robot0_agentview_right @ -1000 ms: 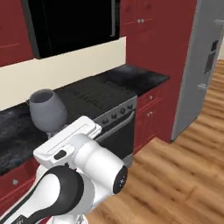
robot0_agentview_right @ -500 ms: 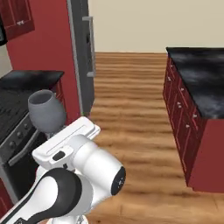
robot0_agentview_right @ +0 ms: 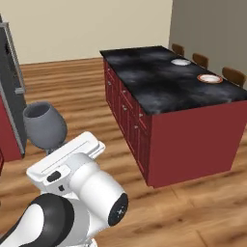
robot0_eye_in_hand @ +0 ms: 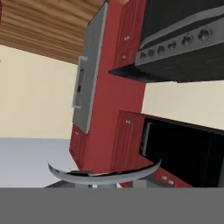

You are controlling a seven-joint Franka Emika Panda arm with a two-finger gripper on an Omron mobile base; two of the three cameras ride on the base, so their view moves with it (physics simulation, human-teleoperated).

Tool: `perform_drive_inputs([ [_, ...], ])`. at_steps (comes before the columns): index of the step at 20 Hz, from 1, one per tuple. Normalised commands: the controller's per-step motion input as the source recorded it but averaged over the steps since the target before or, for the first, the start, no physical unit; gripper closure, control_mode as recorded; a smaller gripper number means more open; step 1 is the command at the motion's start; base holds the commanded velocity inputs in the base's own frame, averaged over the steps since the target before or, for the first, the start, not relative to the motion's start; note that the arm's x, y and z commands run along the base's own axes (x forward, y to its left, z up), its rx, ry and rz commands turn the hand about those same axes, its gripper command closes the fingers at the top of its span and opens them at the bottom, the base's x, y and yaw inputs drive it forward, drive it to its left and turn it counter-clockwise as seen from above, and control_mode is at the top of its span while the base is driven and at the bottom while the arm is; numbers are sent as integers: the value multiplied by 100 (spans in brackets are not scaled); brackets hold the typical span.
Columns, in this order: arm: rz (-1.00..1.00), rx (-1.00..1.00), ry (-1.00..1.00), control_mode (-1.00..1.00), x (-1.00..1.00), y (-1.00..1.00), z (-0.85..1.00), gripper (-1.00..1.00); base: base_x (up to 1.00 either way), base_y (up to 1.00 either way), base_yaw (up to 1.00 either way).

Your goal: Retrieve the wine glasses from the counter and place one next to each plate.

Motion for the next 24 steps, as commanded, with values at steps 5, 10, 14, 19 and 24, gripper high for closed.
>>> perform_drive_inputs([
  [5,0,0,0,100,0,0,0,100,100,-100,12],
  [10,0,0,0,100,0,0,0,100,100,-100,21],
  [14,0,0,0,100,0,0,0,100,91,-100,16],
  [19,0,0,0,100,0,0,0,100,70,-100,24],
  [24,0,0,0,100,0,0,0,100,72,-100,20],
])
